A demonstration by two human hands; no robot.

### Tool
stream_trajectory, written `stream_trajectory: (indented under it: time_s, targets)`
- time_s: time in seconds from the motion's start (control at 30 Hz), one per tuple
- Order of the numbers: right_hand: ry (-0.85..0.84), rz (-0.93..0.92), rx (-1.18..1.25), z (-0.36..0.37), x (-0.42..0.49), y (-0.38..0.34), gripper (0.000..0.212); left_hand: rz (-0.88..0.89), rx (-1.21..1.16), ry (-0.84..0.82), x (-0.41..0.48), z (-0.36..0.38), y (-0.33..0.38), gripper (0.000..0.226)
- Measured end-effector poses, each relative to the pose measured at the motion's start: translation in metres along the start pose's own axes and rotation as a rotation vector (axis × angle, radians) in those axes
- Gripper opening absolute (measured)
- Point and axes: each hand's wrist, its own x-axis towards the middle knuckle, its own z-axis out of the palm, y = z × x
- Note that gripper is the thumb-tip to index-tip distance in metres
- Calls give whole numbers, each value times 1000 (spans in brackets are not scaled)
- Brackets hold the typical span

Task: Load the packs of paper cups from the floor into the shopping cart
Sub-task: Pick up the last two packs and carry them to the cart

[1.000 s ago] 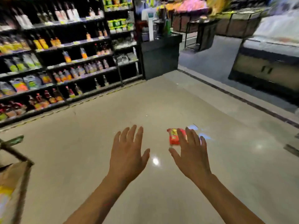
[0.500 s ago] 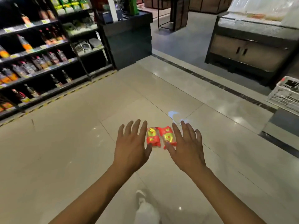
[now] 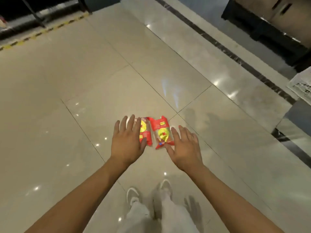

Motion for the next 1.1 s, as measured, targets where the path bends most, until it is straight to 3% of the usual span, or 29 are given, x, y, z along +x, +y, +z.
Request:
stream_trajectory:
  time_s: [0.2, 0.37, 0.53, 0.63, 0.77, 0.87, 1.0, 1.1]
  targets:
    - [-215, 57, 95, 207, 153, 77, 68, -198, -91, -216, 93, 230, -27, 76]
    - [-385, 172, 248, 387, 258, 143, 87, -554, -466, -308, 160, 423, -59, 81]
    - [-346, 314, 449, 516, 343, 189, 93, -894, -978, -291, 202, 566, -94, 70]
    - [-283, 412, 653, 542, 366, 190, 90, -1002, -1186, -228, 209, 615, -105, 84]
    - [-306, 505, 805, 537, 364, 183, 78, -1047, -1290, -226, 202, 618, -103, 89]
    - [-247, 505, 873, 481, 343, 167, 75, -1111, -1291, -138, 187, 556, -101, 93]
    - [-123, 403, 968, 326, 307, 121, 72, -1092, -1306, 31, 154, 381, -86, 64]
    - [-53, 266, 1004, 177, 264, 70, 75, -1059, -1316, 214, 106, 219, -81, 61]
